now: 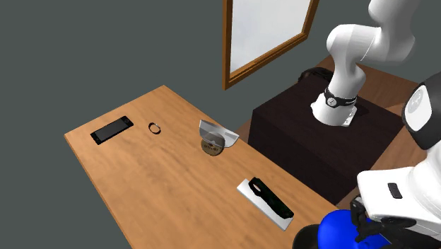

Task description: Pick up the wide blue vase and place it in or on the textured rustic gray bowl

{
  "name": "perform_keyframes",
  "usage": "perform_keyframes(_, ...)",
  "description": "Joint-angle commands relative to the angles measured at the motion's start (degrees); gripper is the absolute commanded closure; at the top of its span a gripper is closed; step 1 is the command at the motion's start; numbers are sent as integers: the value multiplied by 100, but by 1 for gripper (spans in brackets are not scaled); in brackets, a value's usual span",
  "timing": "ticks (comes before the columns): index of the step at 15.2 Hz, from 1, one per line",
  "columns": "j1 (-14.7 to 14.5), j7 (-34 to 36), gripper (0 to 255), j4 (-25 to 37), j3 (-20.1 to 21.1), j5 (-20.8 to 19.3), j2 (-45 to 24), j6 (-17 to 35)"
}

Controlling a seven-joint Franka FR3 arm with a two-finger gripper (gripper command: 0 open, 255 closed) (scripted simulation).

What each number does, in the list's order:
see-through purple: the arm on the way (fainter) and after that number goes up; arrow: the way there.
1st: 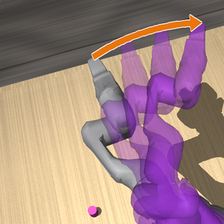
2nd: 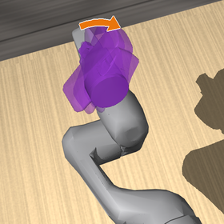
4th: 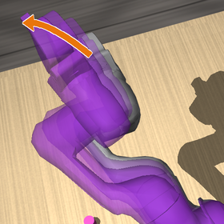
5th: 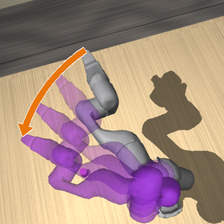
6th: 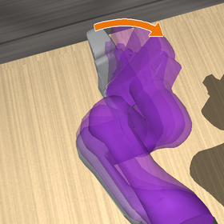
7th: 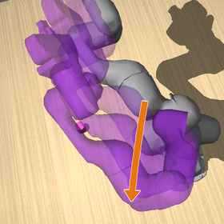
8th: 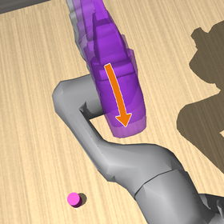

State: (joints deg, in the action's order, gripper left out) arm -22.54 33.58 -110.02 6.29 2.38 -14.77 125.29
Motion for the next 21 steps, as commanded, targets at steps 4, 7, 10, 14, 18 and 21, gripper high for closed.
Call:
perform_keyframes(4, -1, -14, 255, -133, -9, -13, -198, 332)
perform_keyframes(7, -6, -17, 255, -204, -13, -22, -324, 529)
perform_keyframes(10, -11, -19, 255, -263, -18, -32, -459, 723)
perform_keyframes(14, -19, -22, 255, -325, -25, -46, -651, 976)
perform_keyframes(18, -28, -24, 255, -367, -34, -61, -857, 1223)
perform_keyframes(21, -29, -24, 255, -368, -35, -62, -865, 1233)
